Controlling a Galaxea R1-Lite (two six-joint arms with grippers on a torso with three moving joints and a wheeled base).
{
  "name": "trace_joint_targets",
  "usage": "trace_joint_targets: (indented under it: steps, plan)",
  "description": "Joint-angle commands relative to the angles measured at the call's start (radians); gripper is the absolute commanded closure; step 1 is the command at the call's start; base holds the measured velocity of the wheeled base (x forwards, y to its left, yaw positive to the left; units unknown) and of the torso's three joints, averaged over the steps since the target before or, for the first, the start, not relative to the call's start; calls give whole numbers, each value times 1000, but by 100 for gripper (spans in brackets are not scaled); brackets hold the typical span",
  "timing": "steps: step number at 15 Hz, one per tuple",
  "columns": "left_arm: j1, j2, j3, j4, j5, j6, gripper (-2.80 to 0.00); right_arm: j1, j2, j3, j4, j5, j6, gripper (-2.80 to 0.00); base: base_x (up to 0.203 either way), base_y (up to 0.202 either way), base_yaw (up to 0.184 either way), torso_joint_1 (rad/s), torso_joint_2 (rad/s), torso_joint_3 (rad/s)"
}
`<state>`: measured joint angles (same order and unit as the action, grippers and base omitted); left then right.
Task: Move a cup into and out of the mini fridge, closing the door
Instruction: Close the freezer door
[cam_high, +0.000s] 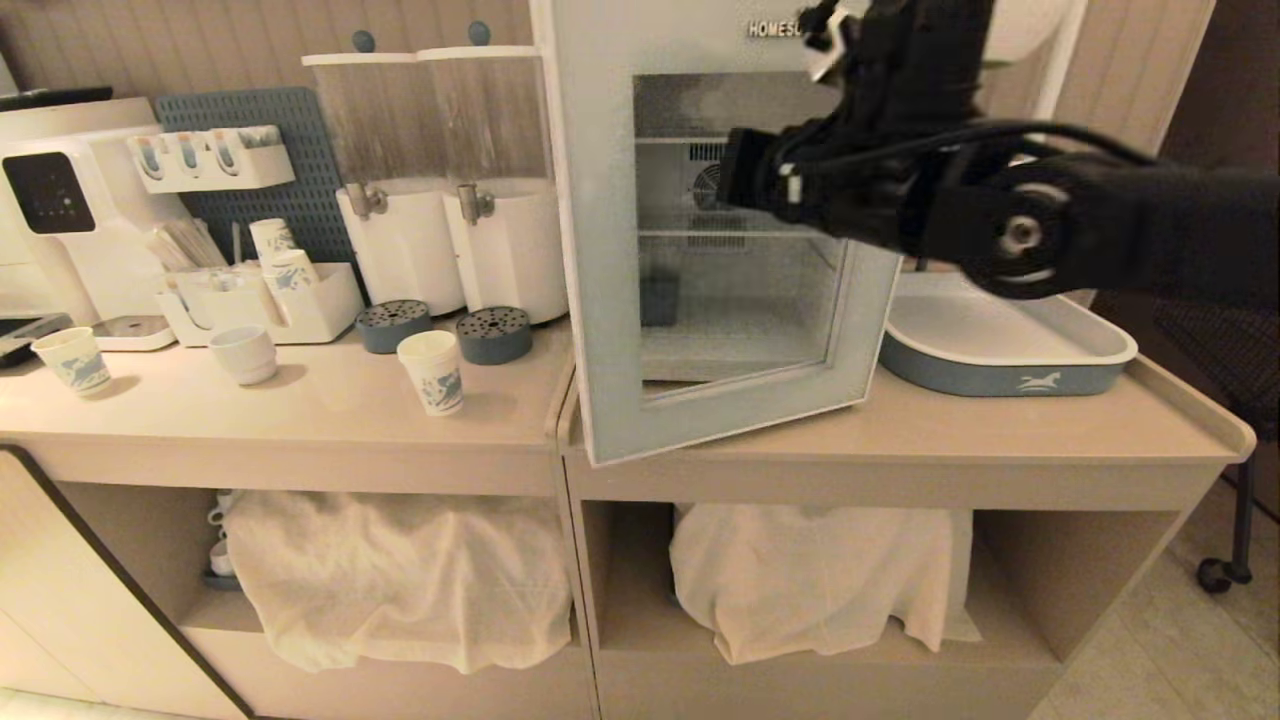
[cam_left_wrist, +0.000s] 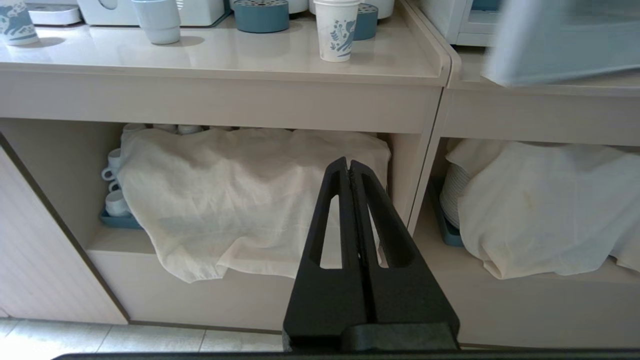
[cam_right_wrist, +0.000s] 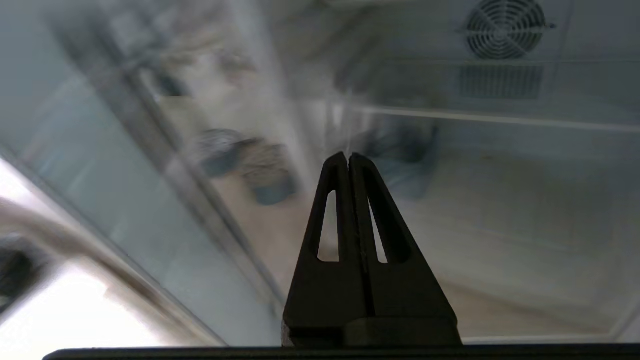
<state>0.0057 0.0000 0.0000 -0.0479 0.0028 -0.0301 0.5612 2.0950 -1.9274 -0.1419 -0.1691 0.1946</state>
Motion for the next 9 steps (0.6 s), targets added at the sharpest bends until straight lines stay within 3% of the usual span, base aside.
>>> trace_joint_targets:
  steps: [1, 3, 9]
  plan:
    - [0, 2, 18, -1, 0, -1, 0, 8, 245, -52, -58, -96, -71, 0, 0, 0, 0, 0, 0, 0]
    - [0, 1, 18, -1, 0, -1, 0, 11, 290, -46, -108, -155, -139, 0, 0, 0, 0, 0, 0, 0]
    - [0, 0, 18, -1, 0, -1, 0, -10, 103, 106, -102, -168, -138, 0, 0, 0, 0, 0, 0, 0]
